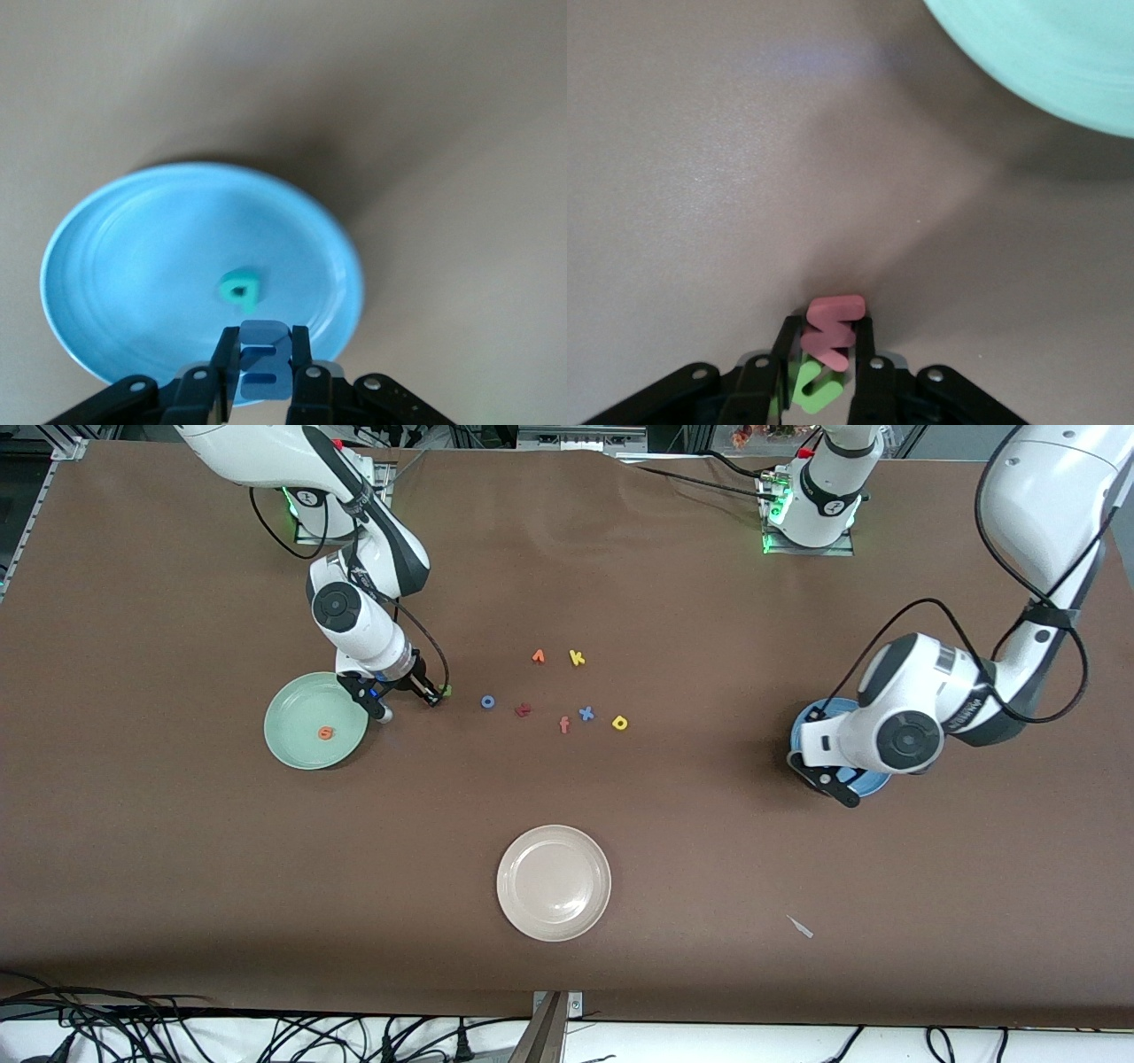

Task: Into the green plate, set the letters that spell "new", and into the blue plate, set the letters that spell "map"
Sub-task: 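Drop the pink m and blue letter onto the green and blue plates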

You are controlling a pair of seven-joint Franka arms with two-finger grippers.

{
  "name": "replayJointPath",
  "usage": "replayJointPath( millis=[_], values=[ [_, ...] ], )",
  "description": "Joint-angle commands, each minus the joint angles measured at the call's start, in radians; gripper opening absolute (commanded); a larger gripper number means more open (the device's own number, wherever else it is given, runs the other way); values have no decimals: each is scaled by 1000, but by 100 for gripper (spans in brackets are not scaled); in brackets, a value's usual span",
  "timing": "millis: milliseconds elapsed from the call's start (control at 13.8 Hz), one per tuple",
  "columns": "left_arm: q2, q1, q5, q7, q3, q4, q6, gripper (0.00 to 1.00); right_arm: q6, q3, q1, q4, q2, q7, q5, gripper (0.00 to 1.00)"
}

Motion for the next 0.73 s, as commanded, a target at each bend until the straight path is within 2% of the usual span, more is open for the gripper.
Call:
replayJointPath(
  millis=[0,73,291,508,654],
  values=[
    [63,1,51,42,17,10,4,53,-60,-23,-6,9,-57,-88,-3,13],
    [61,1,51,42,17,11,-1,100,-129,-49,-8,33,-79,-140,-3,13],
    [49,-3,3,31,5,69,-51,100,-284,-100,-17,96,-122,-271,-3,13],
    [49,-22,-165,-97,-7,105,-79,100,-296,-195,-19,95,-127,-439,-5,14],
    [50,-25,-176,-224,-67,99,-47,100,-325,-273,-20,89,-139,-578,-6,15]
  ],
)
